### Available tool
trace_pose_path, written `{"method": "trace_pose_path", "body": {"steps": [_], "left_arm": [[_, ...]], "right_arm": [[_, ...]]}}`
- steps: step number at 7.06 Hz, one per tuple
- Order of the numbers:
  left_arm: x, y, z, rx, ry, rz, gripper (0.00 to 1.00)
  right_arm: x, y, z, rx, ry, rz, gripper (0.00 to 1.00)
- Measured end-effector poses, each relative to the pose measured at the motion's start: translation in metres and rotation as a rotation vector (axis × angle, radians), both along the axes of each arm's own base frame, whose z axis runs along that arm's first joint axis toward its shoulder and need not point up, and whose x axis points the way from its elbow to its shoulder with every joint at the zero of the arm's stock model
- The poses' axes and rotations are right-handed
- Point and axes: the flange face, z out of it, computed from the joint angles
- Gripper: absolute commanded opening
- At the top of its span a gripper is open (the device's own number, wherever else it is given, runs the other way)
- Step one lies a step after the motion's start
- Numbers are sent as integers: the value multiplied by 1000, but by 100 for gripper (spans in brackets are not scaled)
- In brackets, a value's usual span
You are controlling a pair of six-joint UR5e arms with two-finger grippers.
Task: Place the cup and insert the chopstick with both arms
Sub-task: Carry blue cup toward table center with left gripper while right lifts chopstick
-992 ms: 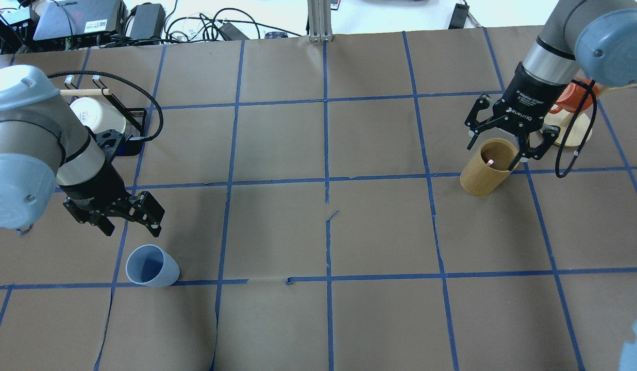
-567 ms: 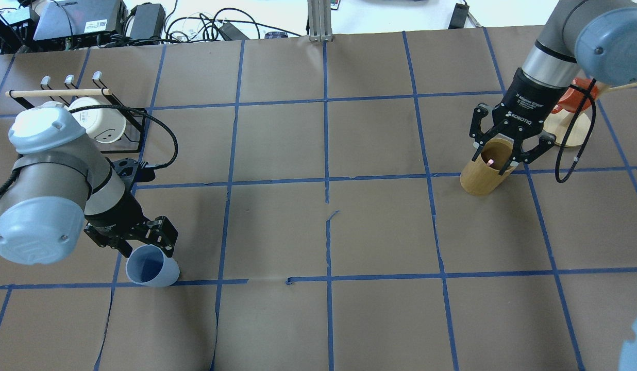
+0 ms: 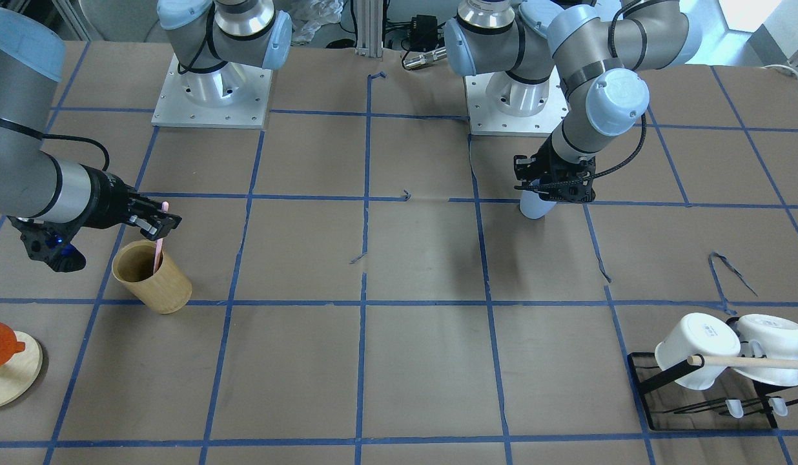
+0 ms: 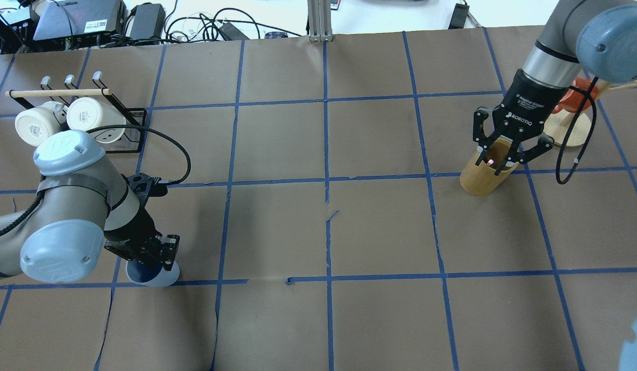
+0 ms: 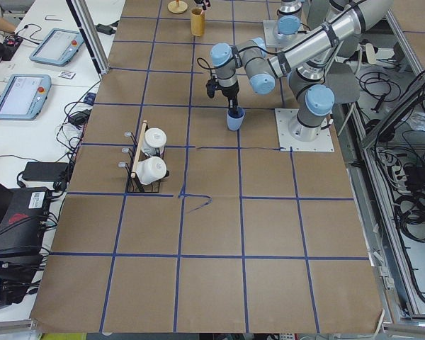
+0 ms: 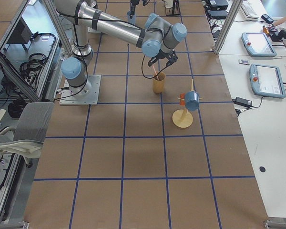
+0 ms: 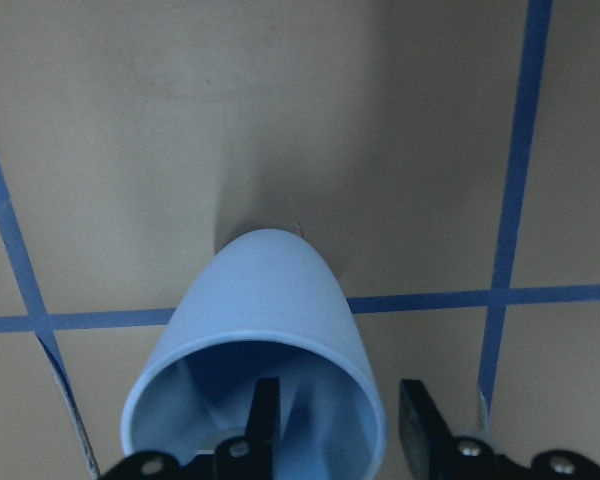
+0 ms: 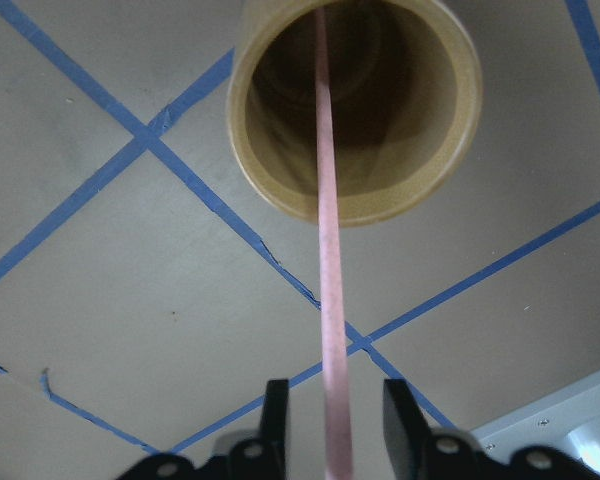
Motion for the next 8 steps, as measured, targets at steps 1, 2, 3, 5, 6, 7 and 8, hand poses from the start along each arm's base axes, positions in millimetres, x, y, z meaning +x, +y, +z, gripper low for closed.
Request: {"method": "trace_pose_path", "body": {"steps": [1,2,3,5,6,7,8], "left_arm": [[0,-1,-1,-1,0,-1,0],[0,-3,0,-4,-1,1,0],[1,-9,5,-18,-3,7,0],[-9,-38,33,-84,-12,58,0],[-36,-52,48,-112,-24,87,0],[-76,-60,55,-129,-40,128,0],[-119,-65,57,-140,-46,177,0]], "right_arm": [[1,-1,2,-5,-10,-5,23],[2,-1,4,-10,-14,-8,22],[2,-1,6,-15,-15,-9,19],[1,-3,12,-26,-13,-11,14],[0,-5,20,-29,-11,-12,13],[0,-7,32,-27,-10,-14,13],[-1,-9,44,-23,-8,-15,13]]}}
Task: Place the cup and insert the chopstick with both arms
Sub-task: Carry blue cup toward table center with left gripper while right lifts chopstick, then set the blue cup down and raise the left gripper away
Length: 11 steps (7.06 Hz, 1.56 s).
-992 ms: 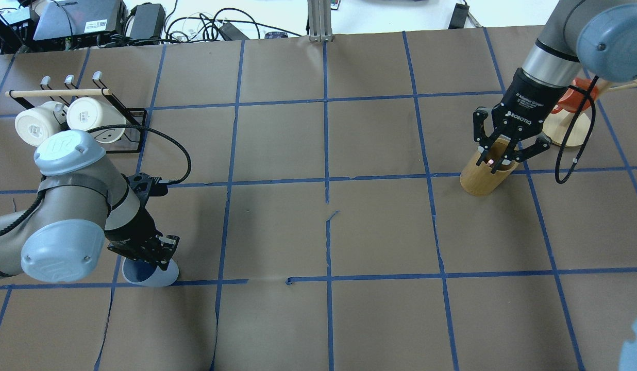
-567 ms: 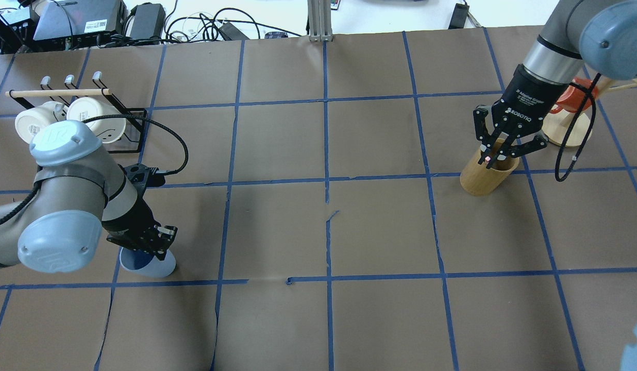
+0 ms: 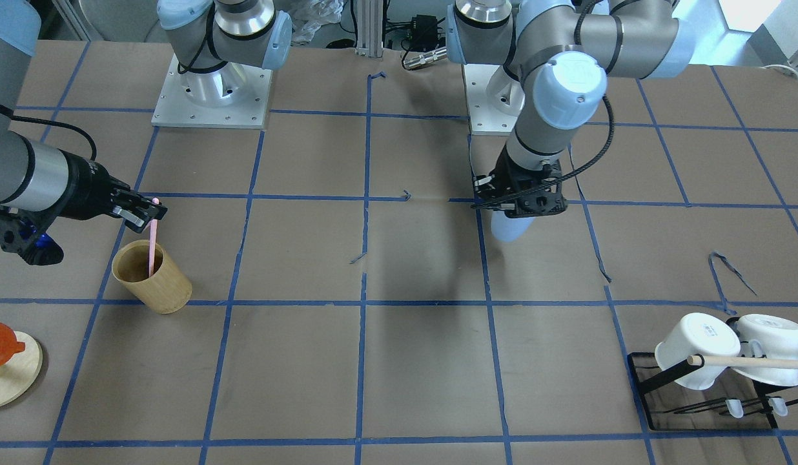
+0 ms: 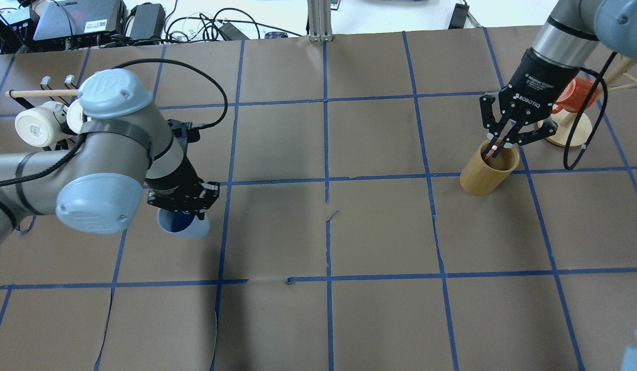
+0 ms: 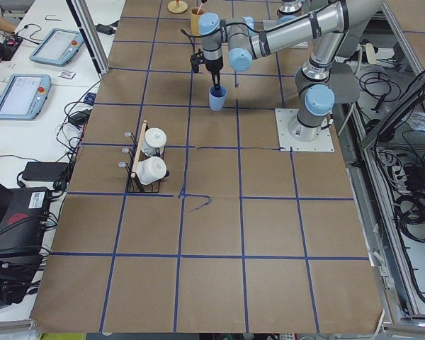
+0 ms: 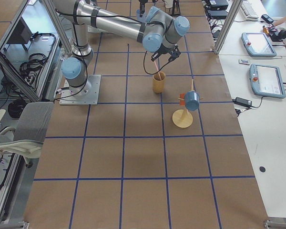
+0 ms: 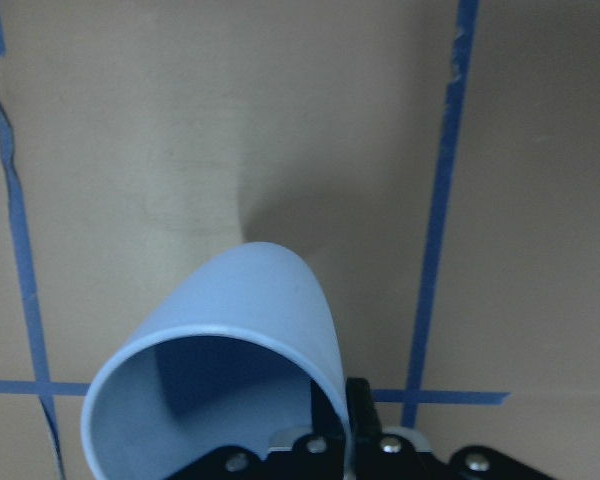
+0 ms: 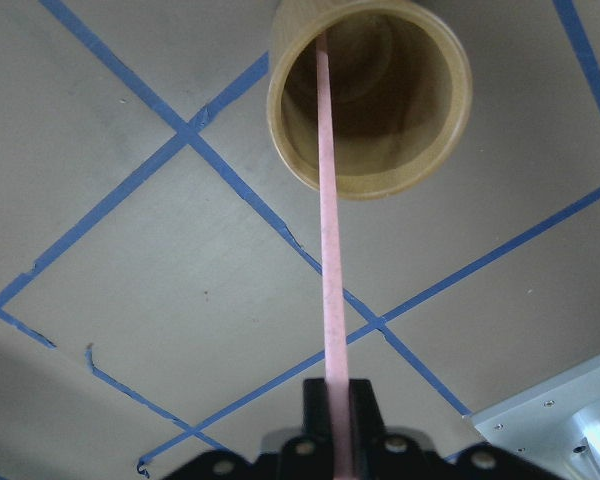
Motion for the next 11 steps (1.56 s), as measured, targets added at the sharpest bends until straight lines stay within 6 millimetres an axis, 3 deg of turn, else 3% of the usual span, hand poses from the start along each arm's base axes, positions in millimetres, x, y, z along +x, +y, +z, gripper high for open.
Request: {"method": "trace_pose_path", "body": {"steps": [2,4,6,8,10,11], "left_arm": [[-80,-6,-2,-29,13,118,0],[-136,-6,-23,-47,15,166,0],[-165,-11,-40,-85,43,174,0],[-181,-27,-31,-115,91,186,0],[-193,-35,-33,-95,144,206,0],[-195,-37,-36,-90,151,204,58]], "right_arm": [[-2,-1,22,14,4,0,13],[-3,0,49,33,4,0,13],[-2,4,78,58,-2,-1,13],[1,11,105,75,-16,-4,13],[5,15,119,90,-48,-16,13],[8,16,123,96,-67,-24,13]]}}
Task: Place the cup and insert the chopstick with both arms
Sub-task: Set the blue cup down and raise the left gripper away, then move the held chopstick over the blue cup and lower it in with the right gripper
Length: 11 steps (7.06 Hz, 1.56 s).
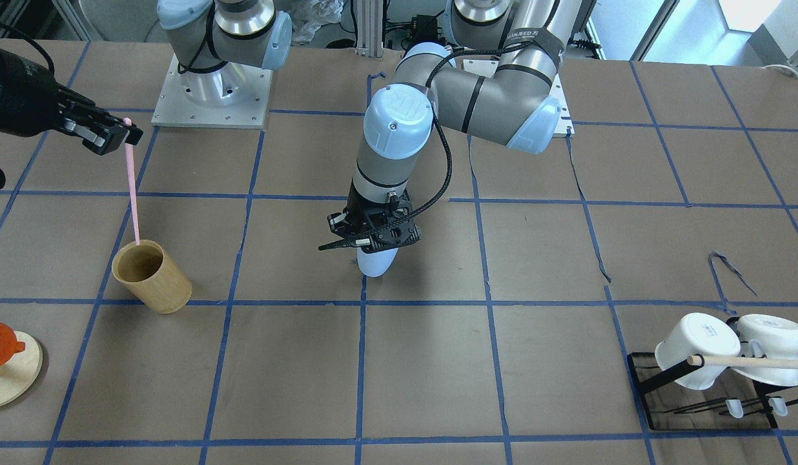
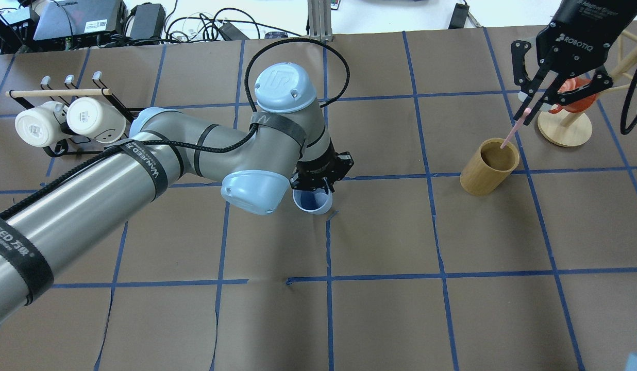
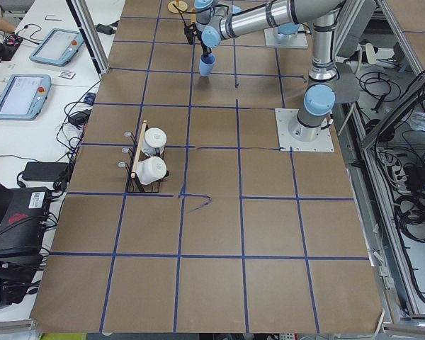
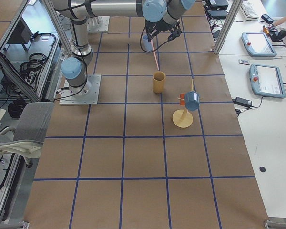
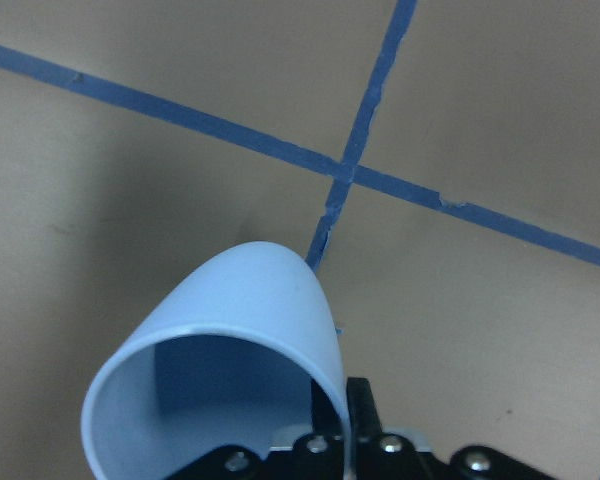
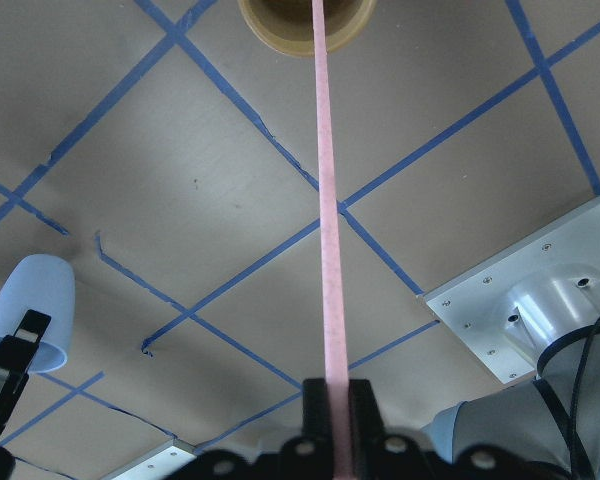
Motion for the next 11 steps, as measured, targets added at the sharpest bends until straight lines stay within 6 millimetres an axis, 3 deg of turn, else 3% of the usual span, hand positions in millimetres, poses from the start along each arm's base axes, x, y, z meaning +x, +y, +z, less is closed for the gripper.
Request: {"method": "trace_pose_path", "body": {"steps": [1,2,3,5,6,8,9,10,11], "left_arm": [[-1,-3,-1,0,1,0,92],[-3,-8,1,-5,-1,2,100],[-4,-14,6,-16,0,3,100],[4,-35,42,-60,12,-20,100],[25,-51,73,-57,3,-71,100],[96,-79,166,-25,-48,-221,100],[126,-79,211,-41,-88,-310,100],[155,-75,239,-62,-121,-365,100],[186,-72,253,-68,-135,-380,100]], "right_arm": [[2,2,2,8,-17,-8,13],[4,3,2,15,-32,-16,13],[6,3,2,20,-48,-24,13],[12,5,1,38,-95,-49,13],[16,5,0,50,-131,-73,13],[30,5,-5,86,-229,-167,13],[38,4,-12,113,-292,-222,13],[47,4,-23,141,-348,-268,13],[59,4,-33,175,-393,-315,13]]}}
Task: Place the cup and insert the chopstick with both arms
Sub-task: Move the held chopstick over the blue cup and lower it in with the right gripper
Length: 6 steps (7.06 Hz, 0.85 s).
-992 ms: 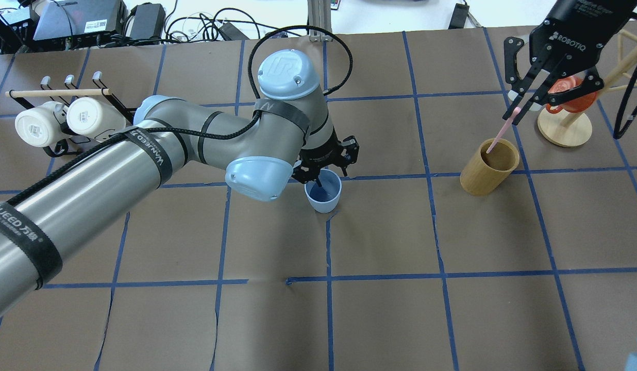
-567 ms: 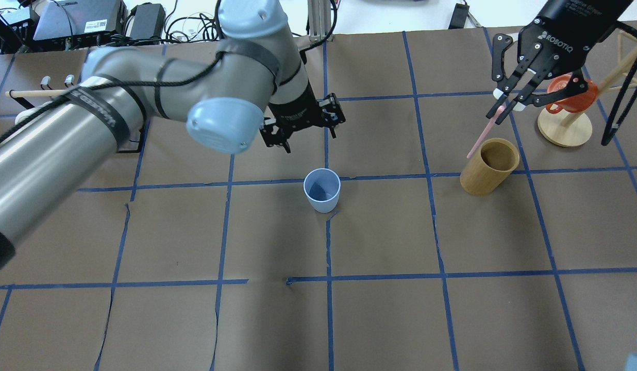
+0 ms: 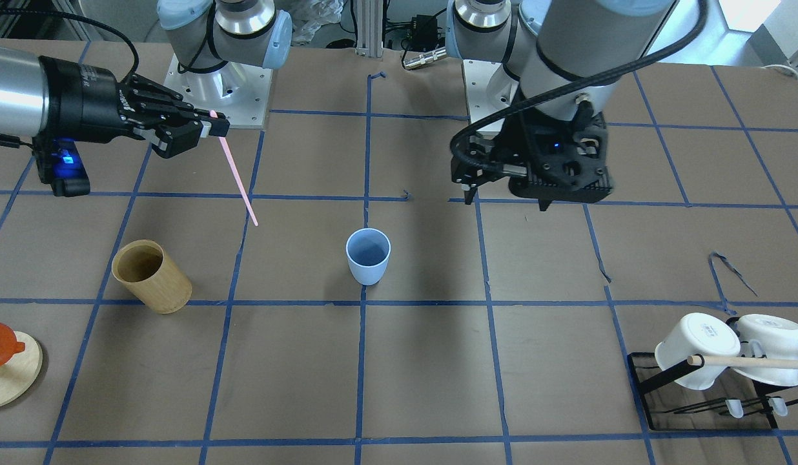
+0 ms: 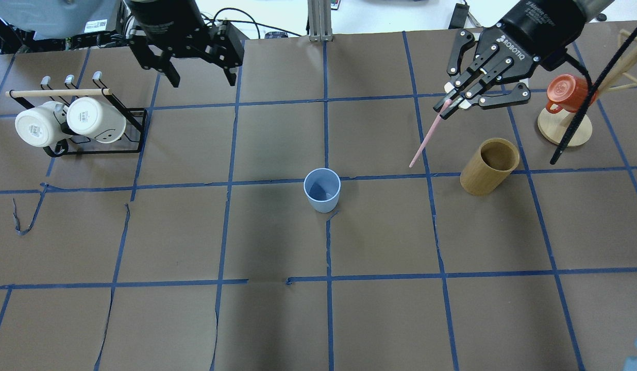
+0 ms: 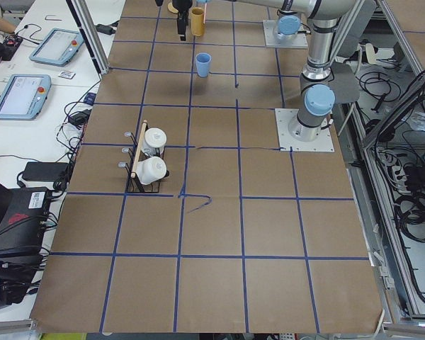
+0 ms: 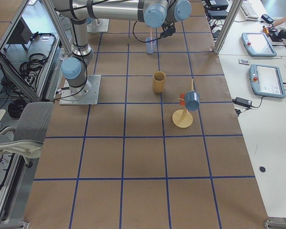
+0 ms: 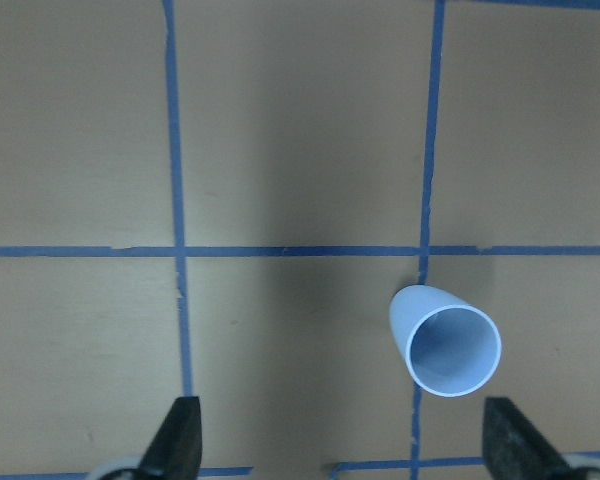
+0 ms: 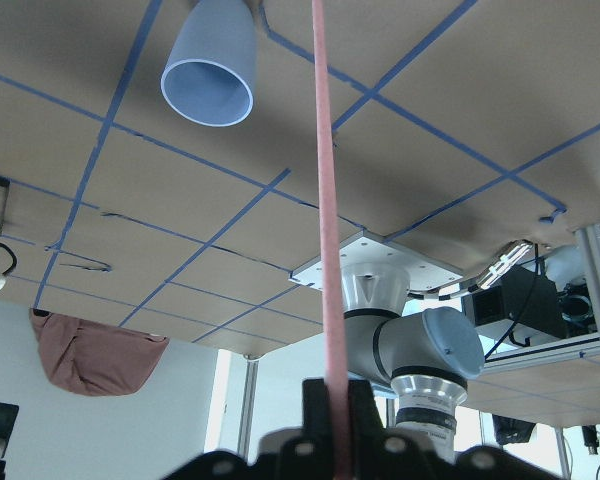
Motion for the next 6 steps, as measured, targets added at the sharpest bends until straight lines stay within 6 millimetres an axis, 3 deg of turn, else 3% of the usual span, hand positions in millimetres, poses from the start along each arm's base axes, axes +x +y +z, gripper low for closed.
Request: {"method": "trace_pose_path", "body": {"steps": [2,3,6], "left_arm": [[35,21,6,7,-8,-17,92],[41,36,-3,9,-7,-43,100],[51,57,-11,-61,-32,-59,100]], "right_arm": [[46,2,-10,74,-52,-64,13],[71,1,-11,94,-36,-83,13],[117,-10,-26,93,47,-149,13]]}}
